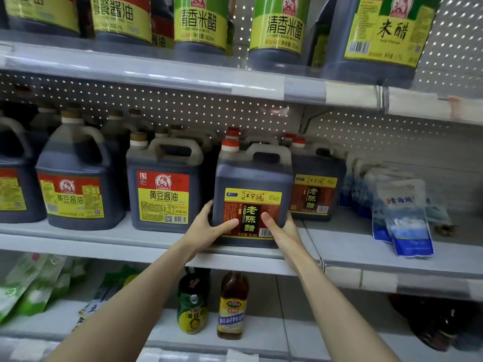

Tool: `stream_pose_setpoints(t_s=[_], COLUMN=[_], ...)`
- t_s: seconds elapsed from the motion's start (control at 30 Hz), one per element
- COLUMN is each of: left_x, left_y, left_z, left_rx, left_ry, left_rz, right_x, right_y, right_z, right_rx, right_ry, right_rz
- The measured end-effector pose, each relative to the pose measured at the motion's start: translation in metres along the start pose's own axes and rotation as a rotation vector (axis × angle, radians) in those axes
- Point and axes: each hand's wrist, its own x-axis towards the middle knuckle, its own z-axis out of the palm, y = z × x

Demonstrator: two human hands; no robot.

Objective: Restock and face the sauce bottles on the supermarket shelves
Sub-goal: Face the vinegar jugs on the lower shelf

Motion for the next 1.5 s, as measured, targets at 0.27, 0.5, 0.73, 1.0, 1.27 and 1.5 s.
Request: stream_pose_setpoints(t_s=[0.27,0.5,0.73,1.0,1.27,1.5], left_x=[-0.003,0.001,0.003,0.003,0.001,0.003], left_y=[-0.001,-0.001,-0.003,-0.003,-0.004,-0.006], left_z=[0.006,0.005,0.004,0.003,0.003,0.002], left_rx=[-0.09,-0.131,-0.156,-0.144,-0.111,-0.117], left_ry=[0.005,0.007,-0.009,-0.041,-0.053,-0.06], left_rz=[0.05,0.028,0.019,0.03,0.057,0.065], right_x=[0.005,0.008,0.009,0.008,0.008,0.007], right_y=[0.009,0.013,0.013,0.011,0.01,0.01], right_z=[0.002,0.004,0.006,0.005,0.004,0.004], right_rx=[-0.03,-0.07,-0.1,-0.122,-0.089,-0.106], right_ry=[0.031,0.046,0.052,0.032,-0.001,0.009], right_rz=[-0.02,-0.039,-0.048,-0.067,-0.046,-0.026])
